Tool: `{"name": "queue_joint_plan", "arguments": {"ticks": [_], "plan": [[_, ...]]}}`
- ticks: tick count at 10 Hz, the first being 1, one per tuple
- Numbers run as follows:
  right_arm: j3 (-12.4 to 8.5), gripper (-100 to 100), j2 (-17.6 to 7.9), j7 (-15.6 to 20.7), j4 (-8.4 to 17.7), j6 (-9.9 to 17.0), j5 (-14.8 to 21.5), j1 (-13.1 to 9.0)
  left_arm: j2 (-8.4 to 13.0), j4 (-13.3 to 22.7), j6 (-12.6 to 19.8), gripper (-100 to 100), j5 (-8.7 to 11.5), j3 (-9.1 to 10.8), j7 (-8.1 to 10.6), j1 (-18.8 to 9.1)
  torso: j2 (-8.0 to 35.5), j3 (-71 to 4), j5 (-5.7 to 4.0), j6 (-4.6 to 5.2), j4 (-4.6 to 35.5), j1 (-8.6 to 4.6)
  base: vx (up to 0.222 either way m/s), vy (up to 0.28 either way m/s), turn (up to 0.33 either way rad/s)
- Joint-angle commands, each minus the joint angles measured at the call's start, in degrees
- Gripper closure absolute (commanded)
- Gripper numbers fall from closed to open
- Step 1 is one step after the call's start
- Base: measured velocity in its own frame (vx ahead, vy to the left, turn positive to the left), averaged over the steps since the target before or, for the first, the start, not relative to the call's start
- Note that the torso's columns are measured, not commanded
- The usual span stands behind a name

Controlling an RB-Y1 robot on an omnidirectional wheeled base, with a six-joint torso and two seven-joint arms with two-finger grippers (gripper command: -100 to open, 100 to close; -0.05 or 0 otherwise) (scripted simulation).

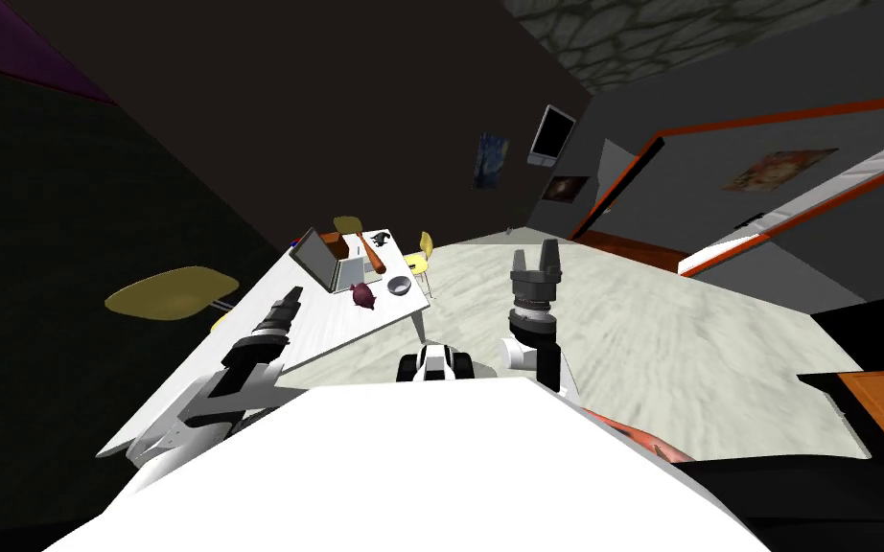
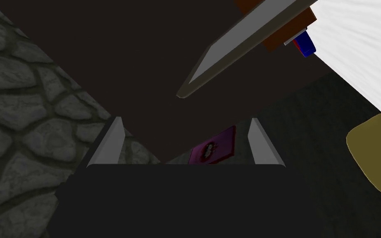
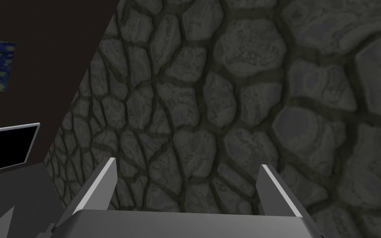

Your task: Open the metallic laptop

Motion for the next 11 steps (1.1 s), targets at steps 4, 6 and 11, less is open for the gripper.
{"name": "queue_joint_plan", "arguments": {"ticks": [4,6,11], "plan": [[0.0,0,0.0,0.0,0.0,0.0,0.0,0.0,7.47,8.56,6.67,-100,0.84,3.76,0.03,-2.08,-0.02,-0.02,-0.02,0.05,0.0,-0.04,0.007,-0.009,-0.237],[0.0,0,0.0,0.0,0.0,0.0,0.0,0.0,10.08,11.36,9.22,-100,1.39,4.96,-0.01,-2.77,0.0,0.0,-0.01,0.0,0.0,-0.02,0.009,-0.005,-0.191],[0.0,0,0.0,0.0,0.0,0.0,0.0,0.01,14.65,16.0,13.69,-100,2.41,7.03,-0.02,-3.88,0.01,0.0,0.0,0.0,0.0,-0.02,0.007,-0.001,-0.127]]}}
